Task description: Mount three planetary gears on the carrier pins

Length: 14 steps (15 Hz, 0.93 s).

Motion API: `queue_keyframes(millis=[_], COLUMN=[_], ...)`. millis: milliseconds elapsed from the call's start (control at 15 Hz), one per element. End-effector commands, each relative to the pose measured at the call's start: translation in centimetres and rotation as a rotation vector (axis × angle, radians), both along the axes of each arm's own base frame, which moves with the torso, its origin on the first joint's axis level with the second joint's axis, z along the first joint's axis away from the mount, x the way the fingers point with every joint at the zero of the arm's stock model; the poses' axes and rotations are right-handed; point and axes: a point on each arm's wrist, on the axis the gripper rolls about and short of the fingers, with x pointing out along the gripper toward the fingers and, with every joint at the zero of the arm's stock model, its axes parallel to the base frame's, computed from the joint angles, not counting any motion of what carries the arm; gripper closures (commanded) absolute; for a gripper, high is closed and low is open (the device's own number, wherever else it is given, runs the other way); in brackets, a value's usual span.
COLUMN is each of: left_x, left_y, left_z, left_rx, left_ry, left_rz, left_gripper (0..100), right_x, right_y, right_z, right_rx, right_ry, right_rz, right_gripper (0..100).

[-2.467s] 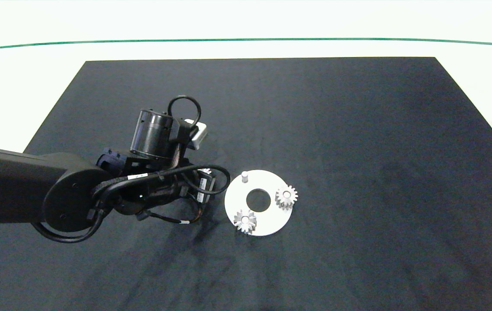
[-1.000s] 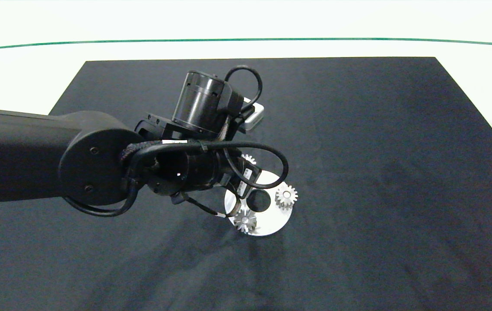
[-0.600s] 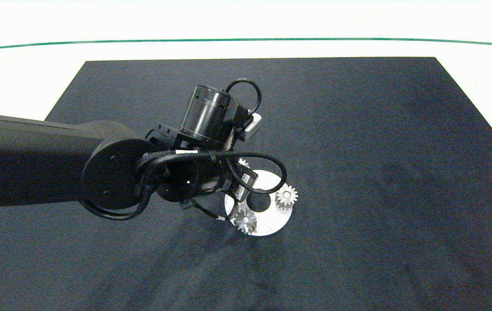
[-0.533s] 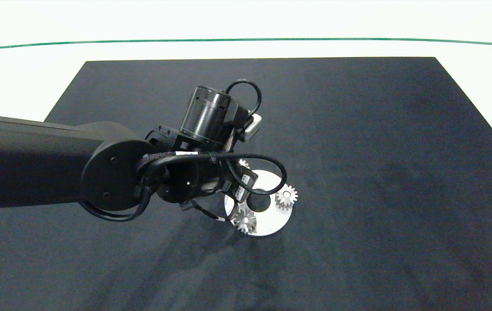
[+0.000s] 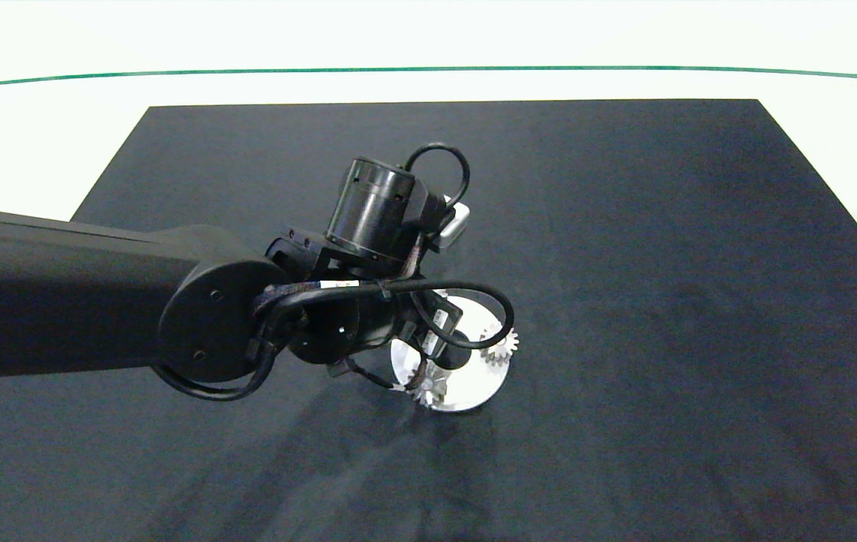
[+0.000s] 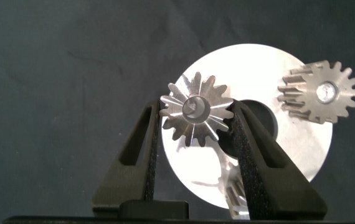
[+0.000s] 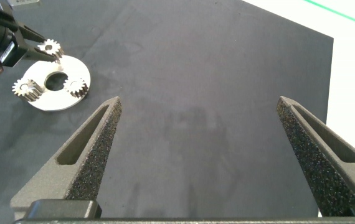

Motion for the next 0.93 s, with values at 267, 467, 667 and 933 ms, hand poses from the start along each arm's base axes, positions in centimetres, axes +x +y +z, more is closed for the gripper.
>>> queue_keyframes(millis=[267,467,667,933], left_x=[0.03,0.25,0.58,0.82], left_y=[-0.06,0.04,0.41,0.86], left_z=[-0.13,0.04,0.00,-0.30], left_rx=[0.003,-0.002,-0.002,0.002], left_ry=[0.001,-0.005,-0.004,0.007], left_rz=[0.001,0.007,0.021,0.038], left_gripper=[72,72,72,72], right_x=[-0.02,-0.02,0.00,0.00], right_y=[-0.01,-0.01,0.00,0.00], right_z=[0.02,0.02,-0.02,-0.02], right_rx=[-0.002,-0.002,-0.003,-0.003], right_ry=[-0.001,-0.001,0.001,0.001], right_rz=[-0.001,-0.001,-0.001,-0.001], right_gripper=[0,0,0,0])
